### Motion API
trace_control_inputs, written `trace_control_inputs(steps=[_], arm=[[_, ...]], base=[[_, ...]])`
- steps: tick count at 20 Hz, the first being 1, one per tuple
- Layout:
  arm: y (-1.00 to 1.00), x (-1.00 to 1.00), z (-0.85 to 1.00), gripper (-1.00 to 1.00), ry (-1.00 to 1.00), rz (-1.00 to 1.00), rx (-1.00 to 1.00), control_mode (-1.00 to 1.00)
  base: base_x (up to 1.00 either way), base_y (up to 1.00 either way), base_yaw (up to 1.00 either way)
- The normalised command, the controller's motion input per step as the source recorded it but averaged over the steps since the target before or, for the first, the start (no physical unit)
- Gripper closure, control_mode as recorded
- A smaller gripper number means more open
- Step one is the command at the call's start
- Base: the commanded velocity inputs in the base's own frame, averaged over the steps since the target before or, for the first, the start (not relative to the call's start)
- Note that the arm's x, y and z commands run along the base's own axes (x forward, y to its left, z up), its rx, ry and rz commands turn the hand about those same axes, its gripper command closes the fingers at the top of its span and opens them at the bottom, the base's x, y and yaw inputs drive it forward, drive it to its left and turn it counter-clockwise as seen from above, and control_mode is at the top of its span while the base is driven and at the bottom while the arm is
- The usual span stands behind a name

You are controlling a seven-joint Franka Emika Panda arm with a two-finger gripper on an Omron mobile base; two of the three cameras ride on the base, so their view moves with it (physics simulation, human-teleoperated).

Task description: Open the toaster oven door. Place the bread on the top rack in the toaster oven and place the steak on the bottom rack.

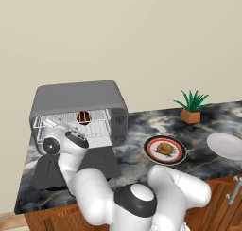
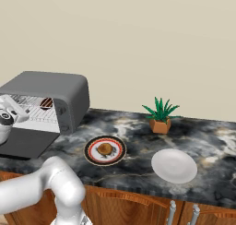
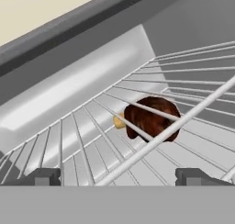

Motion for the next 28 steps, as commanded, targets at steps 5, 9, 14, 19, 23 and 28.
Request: trace_control_inputs(steps=[5,9,14,19,23,28], arm=[[0.04,0.09,-0.06,-1.0,0.0,0.0,0.0,-1.0],[0.03,0.08,-0.1,-1.0,0.0,0.0,0.0,-1.0],[0.01,0.08,-0.07,-1.0,0.0,0.0,0.0,-1.0],[0.01,-0.01,-0.09,-1.0,0.02,0.0,0.0,-1.0],[0.05,-0.09,-0.21,-1.0,0.14,0.0,0.0,-1.0],[0.05,-0.05,-0.29,-1.0,0.18,0.0,0.0,-1.0]], base=[[0.0,0.0,0.0],[0.0,0.0,0.0],[0.0,0.0,0.0],[0.0,0.0,0.0],[0.0,0.0,0.0],[0.0,0.0,0.0]])
